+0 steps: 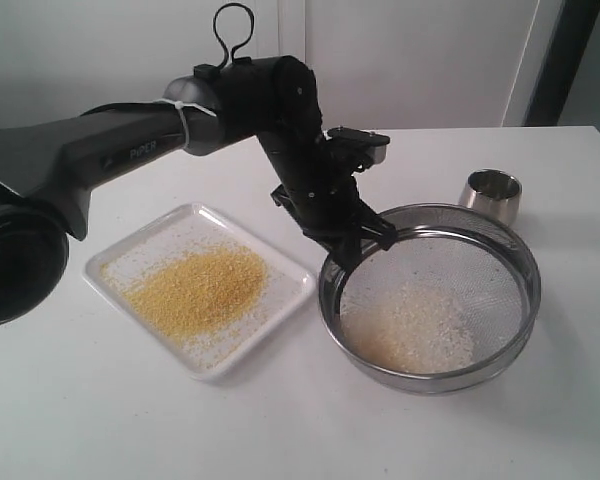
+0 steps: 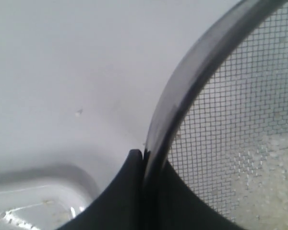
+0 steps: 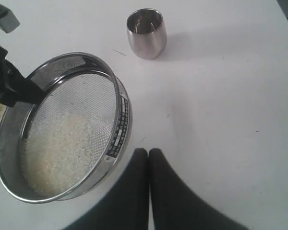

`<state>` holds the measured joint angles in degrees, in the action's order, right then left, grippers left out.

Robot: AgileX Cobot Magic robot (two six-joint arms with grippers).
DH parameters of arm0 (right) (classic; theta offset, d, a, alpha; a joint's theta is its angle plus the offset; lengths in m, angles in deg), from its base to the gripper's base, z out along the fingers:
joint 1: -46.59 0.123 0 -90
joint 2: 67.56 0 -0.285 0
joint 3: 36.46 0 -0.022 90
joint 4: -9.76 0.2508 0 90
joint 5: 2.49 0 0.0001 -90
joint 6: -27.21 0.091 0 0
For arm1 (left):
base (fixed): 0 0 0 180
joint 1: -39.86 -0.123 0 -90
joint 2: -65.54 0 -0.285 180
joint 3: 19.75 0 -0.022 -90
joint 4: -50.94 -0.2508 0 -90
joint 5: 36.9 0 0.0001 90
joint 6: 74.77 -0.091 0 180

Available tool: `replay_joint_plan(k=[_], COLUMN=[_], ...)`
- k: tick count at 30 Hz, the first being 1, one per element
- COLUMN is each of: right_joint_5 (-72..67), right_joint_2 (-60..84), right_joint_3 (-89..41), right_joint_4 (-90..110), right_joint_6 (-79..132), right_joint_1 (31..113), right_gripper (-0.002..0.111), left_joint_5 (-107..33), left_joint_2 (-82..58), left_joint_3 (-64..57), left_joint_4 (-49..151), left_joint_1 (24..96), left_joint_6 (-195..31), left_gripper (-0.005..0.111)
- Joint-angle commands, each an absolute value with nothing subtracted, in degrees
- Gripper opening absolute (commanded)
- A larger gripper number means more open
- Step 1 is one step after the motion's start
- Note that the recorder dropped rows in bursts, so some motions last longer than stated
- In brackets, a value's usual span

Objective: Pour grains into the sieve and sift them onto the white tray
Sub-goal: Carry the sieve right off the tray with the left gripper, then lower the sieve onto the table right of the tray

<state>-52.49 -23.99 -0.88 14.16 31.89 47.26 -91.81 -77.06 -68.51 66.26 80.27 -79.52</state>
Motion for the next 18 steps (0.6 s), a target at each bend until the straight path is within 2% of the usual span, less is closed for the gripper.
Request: replay_joint_plan(k=[1, 6, 18], right_joint_5=[-52.1, -52.1, -52.1], right_joint_2=[-24.3, -24.3, -24.3], right_joint_3=[-0.7, -0.7, -0.7], right_joint_4=[14.2, 14.2, 14.2], right_joint_6=[32.2, 32.2, 32.2], right_joint_1=[47.2, 47.2, 47.2], right_gripper=[0.000, 0.000, 0.000], left_joint_5=[-91.8, -92.3, -88.2], left_joint_2=[-77.6, -81.0, -84.9], left_joint_3=[-73.5, -78.1, -78.2], left_joint_4=[70.3, 70.8, 69.9], left_joint_1=[80.7, 80.8, 84.7], left_joint_6=[-77.8, -76.5, -76.6], left_gripper=[0.000, 0.000, 0.000])
